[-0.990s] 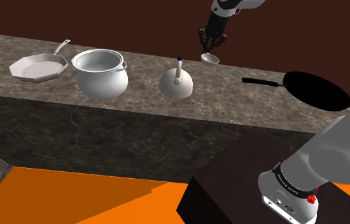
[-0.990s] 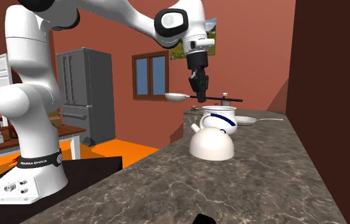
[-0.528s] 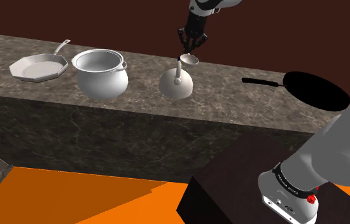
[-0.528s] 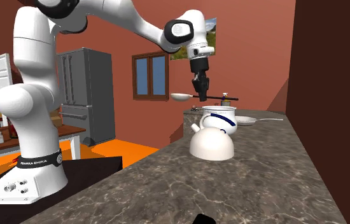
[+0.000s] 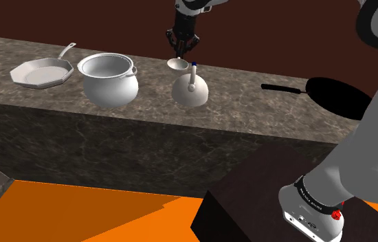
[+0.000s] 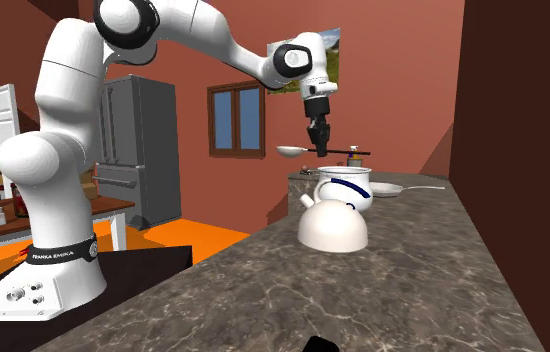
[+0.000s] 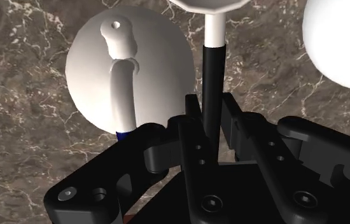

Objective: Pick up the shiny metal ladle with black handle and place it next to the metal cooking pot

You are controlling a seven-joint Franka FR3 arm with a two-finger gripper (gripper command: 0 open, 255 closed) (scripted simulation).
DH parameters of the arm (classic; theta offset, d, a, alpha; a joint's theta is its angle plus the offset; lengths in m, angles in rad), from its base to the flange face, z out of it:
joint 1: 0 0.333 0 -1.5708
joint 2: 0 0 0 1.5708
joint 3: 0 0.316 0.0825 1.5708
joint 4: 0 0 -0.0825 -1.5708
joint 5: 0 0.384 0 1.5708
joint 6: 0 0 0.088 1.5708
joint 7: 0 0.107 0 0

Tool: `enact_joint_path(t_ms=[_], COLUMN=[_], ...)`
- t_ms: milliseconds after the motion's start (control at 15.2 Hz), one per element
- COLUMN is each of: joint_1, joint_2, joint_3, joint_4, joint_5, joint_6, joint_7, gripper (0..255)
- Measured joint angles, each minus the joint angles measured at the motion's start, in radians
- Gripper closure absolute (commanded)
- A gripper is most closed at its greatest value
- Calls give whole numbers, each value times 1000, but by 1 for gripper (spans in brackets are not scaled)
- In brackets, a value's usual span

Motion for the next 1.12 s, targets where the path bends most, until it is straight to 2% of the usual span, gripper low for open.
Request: enact_joint_path(t_ms=[198, 330, 462, 1122], joint_1=[40, 71, 82, 87], joint_2=[72, 144, 180, 208], joint_3=[16, 26, 29, 29], joint_4=[106, 224, 257, 169], joint_5=[-15, -26, -30, -36], joint_6=[-35, -83, -82, 34], joint_7=[58, 97, 112, 126], gripper=[255, 255, 255, 255])
